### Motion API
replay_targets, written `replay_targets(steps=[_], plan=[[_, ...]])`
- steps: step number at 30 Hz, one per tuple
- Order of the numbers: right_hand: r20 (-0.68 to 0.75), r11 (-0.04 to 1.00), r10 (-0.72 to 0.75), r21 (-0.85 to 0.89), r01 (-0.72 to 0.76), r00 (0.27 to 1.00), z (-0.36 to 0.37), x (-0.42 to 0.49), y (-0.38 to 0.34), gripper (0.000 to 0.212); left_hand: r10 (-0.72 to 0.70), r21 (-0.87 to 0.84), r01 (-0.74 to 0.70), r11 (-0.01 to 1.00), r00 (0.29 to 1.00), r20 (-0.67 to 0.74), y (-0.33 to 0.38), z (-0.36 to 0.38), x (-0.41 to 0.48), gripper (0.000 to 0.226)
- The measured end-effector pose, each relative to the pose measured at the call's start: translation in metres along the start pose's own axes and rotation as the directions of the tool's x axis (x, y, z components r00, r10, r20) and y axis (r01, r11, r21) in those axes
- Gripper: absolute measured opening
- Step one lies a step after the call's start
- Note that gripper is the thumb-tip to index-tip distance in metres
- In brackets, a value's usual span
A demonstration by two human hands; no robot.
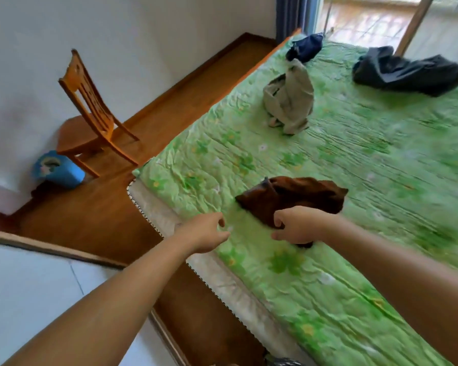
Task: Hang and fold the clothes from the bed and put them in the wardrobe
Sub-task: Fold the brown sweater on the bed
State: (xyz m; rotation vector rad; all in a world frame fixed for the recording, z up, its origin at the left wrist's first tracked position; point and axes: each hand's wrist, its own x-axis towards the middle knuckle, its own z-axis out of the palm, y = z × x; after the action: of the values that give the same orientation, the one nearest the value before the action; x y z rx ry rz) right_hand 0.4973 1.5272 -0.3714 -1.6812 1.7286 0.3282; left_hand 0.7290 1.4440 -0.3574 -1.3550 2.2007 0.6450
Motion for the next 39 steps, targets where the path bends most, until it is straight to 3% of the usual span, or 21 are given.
replay_targets(steps=[7,17,25,29,31,34,37,39], plan=[[0.015,0.963,0.225,0.148,-0.225,0.974,0.026,-0.011,0.067,0.049,0.203,0.117,-0.214,0.970,0.974,0.099,0.055,0.014,0.094,0.043],[0.115,0.802,0.493,0.323,-0.502,0.862,0.055,0.034,0.111,0.055,0.422,0.184,-0.487,0.854,0.855,0.303,0.094,0.035,0.223,0.031],[0.195,0.742,0.531,0.363,-0.564,0.825,0.071,0.121,0.169,0.053,0.354,0.254,-0.477,0.841,0.842,0.408,0.099,0.053,0.324,0.033],[0.174,0.689,0.602,0.381,-0.617,0.780,0.088,0.177,0.210,0.059,0.369,0.335,-0.419,0.844,0.906,0.206,0.095,0.068,0.374,0.048],[0.179,0.714,0.604,0.312,-0.627,0.776,0.098,0.207,0.224,0.069,0.424,0.426,-0.433,0.794,0.897,0.121,0.092,0.073,0.401,0.054],[0.158,0.754,0.557,0.316,-0.576,0.815,0.112,0.254,0.230,0.075,0.419,0.529,-0.463,0.712,0.884,0.209,0.088,0.079,0.439,0.055],[0.289,0.726,0.436,0.446,-0.523,0.852,0.138,0.281,0.212,0.092,0.358,0.598,-0.457,0.658,0.889,0.286,0.078,0.092,0.454,0.047],[0.237,0.818,0.451,0.278,-0.505,0.861,0.163,0.279,0.188,0.077,0.344,0.624,-0.465,0.629,0.885,0.312,0.066,0.105,0.453,0.037]])
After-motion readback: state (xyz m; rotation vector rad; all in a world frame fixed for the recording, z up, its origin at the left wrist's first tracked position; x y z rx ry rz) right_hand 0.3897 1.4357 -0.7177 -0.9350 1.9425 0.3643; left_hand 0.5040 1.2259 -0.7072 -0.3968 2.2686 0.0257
